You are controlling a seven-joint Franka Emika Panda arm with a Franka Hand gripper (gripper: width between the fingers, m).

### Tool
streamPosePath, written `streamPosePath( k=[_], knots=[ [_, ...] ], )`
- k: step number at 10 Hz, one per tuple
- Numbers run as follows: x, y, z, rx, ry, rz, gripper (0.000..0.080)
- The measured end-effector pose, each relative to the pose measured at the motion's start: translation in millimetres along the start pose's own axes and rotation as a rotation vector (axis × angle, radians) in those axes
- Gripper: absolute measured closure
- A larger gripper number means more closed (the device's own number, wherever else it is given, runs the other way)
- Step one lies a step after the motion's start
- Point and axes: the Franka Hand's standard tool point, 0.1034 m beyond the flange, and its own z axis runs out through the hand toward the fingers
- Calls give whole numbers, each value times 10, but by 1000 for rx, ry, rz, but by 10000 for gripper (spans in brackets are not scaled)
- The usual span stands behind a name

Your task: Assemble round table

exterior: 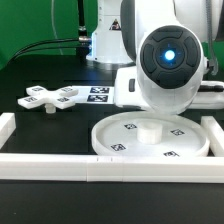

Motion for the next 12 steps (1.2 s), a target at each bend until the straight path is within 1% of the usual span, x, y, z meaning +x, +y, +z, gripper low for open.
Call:
streamPosePath(
  k=[2,3,4,5,8,9,10,11,12],
  knots=[
    [15,-11,33,-2,2,-1,150],
    [17,-15,43,-3,1,-1,173],
    [18,-14,45,-3,0,-1,173],
    [18,-14,44,-3,0,-1,378],
    [10,-4,21,-1,3,-4,393],
    [-4,11,-12,2,6,-5,393],
    [-66,33,-82,4,3,-13,393],
    [-197,65,-198,6,-13,-36,393],
    [-345,94,-376,5,-27,-73,393]
  ],
)
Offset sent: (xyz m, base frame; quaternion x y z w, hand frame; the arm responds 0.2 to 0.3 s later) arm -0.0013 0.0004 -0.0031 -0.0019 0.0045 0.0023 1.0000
